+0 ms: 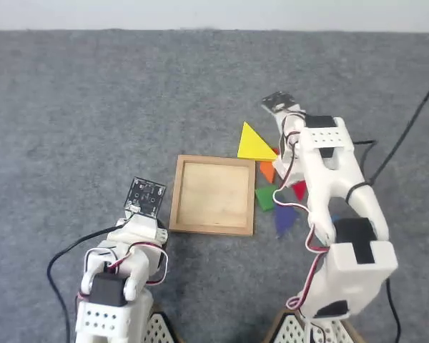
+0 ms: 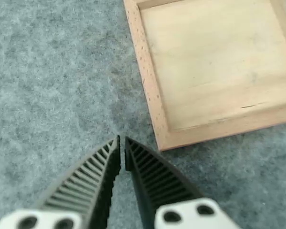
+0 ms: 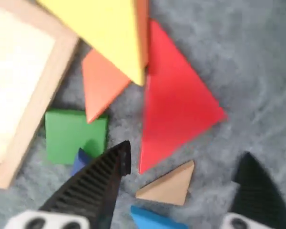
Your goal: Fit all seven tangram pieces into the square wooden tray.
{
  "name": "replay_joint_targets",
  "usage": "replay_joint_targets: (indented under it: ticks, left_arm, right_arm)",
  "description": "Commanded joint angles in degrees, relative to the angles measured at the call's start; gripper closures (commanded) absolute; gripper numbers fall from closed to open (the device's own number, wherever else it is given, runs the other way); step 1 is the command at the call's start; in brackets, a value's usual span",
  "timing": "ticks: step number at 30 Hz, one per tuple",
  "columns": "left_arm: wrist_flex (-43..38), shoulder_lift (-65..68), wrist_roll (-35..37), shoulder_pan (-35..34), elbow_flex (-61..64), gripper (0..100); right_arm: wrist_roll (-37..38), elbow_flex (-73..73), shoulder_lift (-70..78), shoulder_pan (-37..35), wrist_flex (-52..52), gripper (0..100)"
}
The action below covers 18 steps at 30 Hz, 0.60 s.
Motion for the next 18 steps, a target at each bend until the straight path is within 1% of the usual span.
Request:
replay_joint_targets:
  ticks: [1, 5, 14, 17, 18]
  left_arm:
    - [0.18, -0.88, -0.18, -0.26, -0.57, 98]
    - [0.18, -0.88, -0.18, -0.26, -0.57, 98]
    - [0.18, -0.88, -0.18, -0.26, -0.57, 98]
    - [0.18, -0.88, -0.18, -0.26, -0.57, 98]
    - [0.18, -0.88, -0.18, -0.26, -0.57, 98]
  right_arm:
    - [3.25, -4.84, 1.98, -0.31, -0.4, 60.1]
    - [3.34, -9.05, 7.34, -0.48, -1.98, 61.5]
    - [3.78, -15.56, 17.1, -0.57, -1.19, 61.5]
    - [6.42, -15.56, 18.33, -0.31, -1.27, 62.3]
    - [6.42, -15.56, 18.33, -0.31, -1.19, 64.5]
